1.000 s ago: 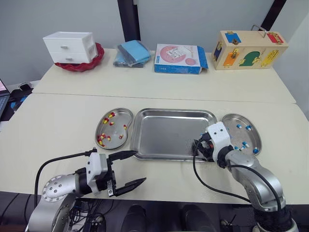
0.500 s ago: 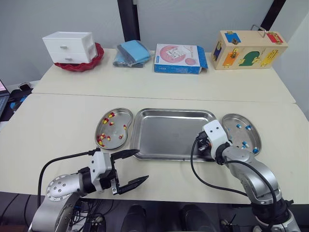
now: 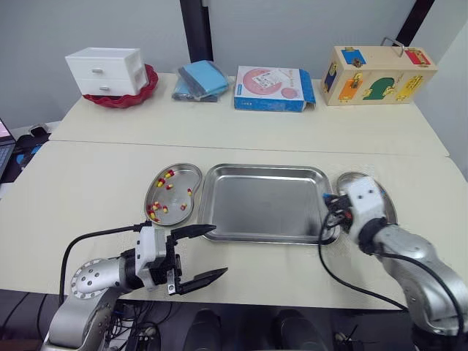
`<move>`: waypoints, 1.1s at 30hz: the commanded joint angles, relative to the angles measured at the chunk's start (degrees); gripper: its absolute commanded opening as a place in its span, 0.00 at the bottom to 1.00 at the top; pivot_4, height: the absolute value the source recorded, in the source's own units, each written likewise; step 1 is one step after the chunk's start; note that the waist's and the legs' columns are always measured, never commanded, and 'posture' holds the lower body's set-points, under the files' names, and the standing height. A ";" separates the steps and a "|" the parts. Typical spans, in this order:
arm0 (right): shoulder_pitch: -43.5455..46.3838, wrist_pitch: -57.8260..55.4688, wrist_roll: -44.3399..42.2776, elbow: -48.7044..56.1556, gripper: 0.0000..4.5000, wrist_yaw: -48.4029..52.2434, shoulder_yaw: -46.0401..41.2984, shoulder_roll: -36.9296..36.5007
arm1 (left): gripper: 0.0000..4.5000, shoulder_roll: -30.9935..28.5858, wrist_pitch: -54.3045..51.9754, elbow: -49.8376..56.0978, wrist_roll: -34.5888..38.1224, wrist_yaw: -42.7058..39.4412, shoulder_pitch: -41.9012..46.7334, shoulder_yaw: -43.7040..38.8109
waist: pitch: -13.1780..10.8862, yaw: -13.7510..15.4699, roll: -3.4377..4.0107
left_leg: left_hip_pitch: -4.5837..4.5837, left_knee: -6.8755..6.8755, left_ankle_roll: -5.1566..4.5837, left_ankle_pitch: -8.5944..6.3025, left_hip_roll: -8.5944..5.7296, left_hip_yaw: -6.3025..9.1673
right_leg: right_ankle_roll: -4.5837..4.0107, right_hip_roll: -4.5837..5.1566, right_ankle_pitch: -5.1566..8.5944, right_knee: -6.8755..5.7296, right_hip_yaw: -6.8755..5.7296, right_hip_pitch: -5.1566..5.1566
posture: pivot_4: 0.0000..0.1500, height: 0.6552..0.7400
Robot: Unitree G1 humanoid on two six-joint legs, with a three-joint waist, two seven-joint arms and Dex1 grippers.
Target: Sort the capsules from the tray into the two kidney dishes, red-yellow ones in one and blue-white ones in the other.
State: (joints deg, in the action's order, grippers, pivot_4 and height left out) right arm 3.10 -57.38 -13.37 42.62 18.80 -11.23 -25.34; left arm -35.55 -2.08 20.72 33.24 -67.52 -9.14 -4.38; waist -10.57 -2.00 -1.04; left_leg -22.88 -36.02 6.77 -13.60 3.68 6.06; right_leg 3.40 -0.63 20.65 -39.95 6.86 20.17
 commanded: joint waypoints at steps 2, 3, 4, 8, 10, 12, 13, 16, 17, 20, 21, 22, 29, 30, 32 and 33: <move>-0.95 -3.84 -2.82 0.82 0.00 -0.98 -10.53 0.76 | 1.00 0.67 1.01 -0.22 1.26 -1.93 2.44 0.94 | 0.00 0.01 0.00 | 0.00 0.00 0.00 0.00 0.00 0.00 | 0.00 0.00 0.00 0.00 0.00 0.00 | 1.00 1.00; -0.54 -5.62 -3.05 0.07 0.00 -2.00 -11.92 1.41 | 1.00 0.95 1.03 -0.57 1.02 -1.93 2.97 1.22 | 0.00 0.01 0.00 | 0.00 0.00 0.00 0.00 0.00 -0.01 | 0.00 0.00 0.00 0.00 0.00 0.00 | 1.00 1.00; 0.23 -6.97 -3.16 -0.66 0.00 -3.13 -13.12 2.35 | 1.00 1.22 1.01 -0.77 0.84 -1.92 3.37 1.42 | 0.00 0.01 0.00 | 0.00 0.00 0.00 0.00 -0.01 -0.01 | 0.00 0.00 0.00 0.00 0.01 0.01 | 1.00 1.00; 2.17 -10.15 -3.99 -1.55 0.00 -4.66 -14.21 3.92 | 1.00 1.73 0.97 -0.60 0.54 -1.74 3.55 1.79 | -0.02 -0.55 0.07 | 0.01 0.01 0.00 0.00 0.00 -0.03 | 0.00 -0.01 0.00 -0.01 0.04 0.02 | 1.00 1.00; 2.49 -11.46 -4.36 -1.48 0.08 -5.32 -14.28 4.32 | 1.00 1.88 1.10 -0.43 0.42 -1.48 3.38 1.71 | -0.03 -0.74 0.08 | 0.00 0.04 0.00 0.00 0.01 -0.02 | -0.01 -0.02 0.00 -0.01 0.04 0.03 | 1.00 1.00; 2.59 -12.10 -4.43 -1.34 0.18 -5.89 -14.41 4.45 | 1.00 1.95 1.09 -0.18 0.39 -1.22 3.17 1.60 | -0.03 -0.86 0.09 | -0.01 0.03 0.00 0.00 0.00 -0.03 | 0.00 -0.01 0.00 0.00 0.04 0.03 | 1.00 1.00; 2.66 -12.10 -4.64 -1.29 0.23 -5.91 -14.54 4.55 | 1.00 1.98 1.06 0.04 0.41 -1.09 3.02 1.56 | -0.03 -0.91 0.09 | -0.01 0.03 0.00 0.00 0.00 -0.03 | 0.00 -0.01 0.00 0.00 0.04 0.02 | 1.00 1.00; 2.93 -11.83 -5.07 -0.97 0.41 -5.95 -15.11 4.80 | 1.00 2.21 0.83 0.96 0.71 -0.34 2.41 1.39 | -0.03 -0.99 0.09 | -0.01 0.03 0.00 0.00 0.00 -0.03 | 0.00 -0.01 0.00 0.00 0.04 0.02 | 1.00 1.00; 3.07 -11.81 -5.22 -0.90 0.46 -6.04 -15.29 4.85 | 1.00 2.29 0.68 1.19 0.86 0.01 2.28 1.32 | -0.03 -1.01 0.09 | 0.00 0.03 0.00 0.00 0.00 -0.03 | 0.00 -0.01 0.00 0.00 0.04 0.02 | 1.00 1.00; 3.18 -11.62 -5.92 -0.71 0.64 -5.74 -15.39 4.71 | 1.00 2.33 -0.16 1.80 1.26 1.22 2.19 1.26 | -0.04 -1.05 0.09 | 0.00 0.03 0.00 0.00 0.00 -0.03 | 0.00 -0.01 0.00 0.00 0.04 0.02 | 1.00 1.00; 3.09 -11.02 -6.14 -0.55 0.70 -5.58 -15.38 4.69 | 1.00 2.31 -0.82 2.11 1.52 2.03 2.24 1.17 | -0.04 -1.06 0.09 | 0.00 0.03 0.00 0.00 0.00 -0.03 | 0.00 -0.01 0.00 0.00 0.04 0.02 | 1.00 1.00; 3.01 -10.57 -6.32 -0.44 0.77 -5.53 -15.37 4.67 | 1.00 2.28 -1.28 2.32 1.71 2.60 2.26 1.10 | -0.04 -1.06 0.09 | -0.01 0.03 0.00 0.00 0.00 -0.03 | 0.00 -0.01 0.00 0.00 0.04 0.02 | 1.00 1.00; -3.12 2.08 -7.34 2.47 0.99 2.11 -12.56 -0.09 | 1.00 0.11 -10.49 5.20 0.29 14.95 0.74 -3.77 | -0.06 -1.07 0.13 | -0.01 0.04 -0.01 0.00 0.00 -0.01 | 0.01 -0.01 0.01 0.02 0.03 0.02 | 1.00 1.00; -4.33 5.10 -7.40 2.61 0.99 3.68 -12.08 -0.57 | 1.00 -0.37 -11.59 5.80 -0.23 16.36 0.21 -4.45 | -0.06 -1.09 0.12 | -0.01 0.04 -0.01 0.00 0.00 -0.01 | 0.01 -0.01 0.01 0.02 0.03 0.02 | 1.00 1.00; -9.62 14.77 -6.29 2.36 0.99 11.06 -10.26 -4.09 | 1.00 -1.84 -14.90 7.60 -1.01 20.46 -2.94 -8.25 | -0.07 -1.10 0.14 | -0.01 0.04 -0.01 0.00 0.00 -0.02 | 0.01 -0.01 0.01 0.03 0.05 0.02 | 1.00 1.00; -12.10 18.61 -5.82 1.65 0.99 14.38 -10.05 -5.83 | 1.00 -2.29 -16.13 8.25 -0.85 21.81 -4.53 -10.32 | -0.07 -1.08 0.13 | -0.01 0.04 -0.01 0.00 0.00 -0.05 | 0.01 0.00 0.01 0.05 0.06 0.02 | 1.00 1.00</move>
State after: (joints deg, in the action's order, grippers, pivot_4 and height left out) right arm -6.80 -46.48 -19.47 42.98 27.60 -20.97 -29.01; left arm -36.76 -16.21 26.44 32.50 -48.60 -11.96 -10.32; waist -10.64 -3.08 -0.91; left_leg -22.90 -35.98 6.76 -13.61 3.68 6.02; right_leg 3.41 -0.63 20.67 -39.87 6.91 20.18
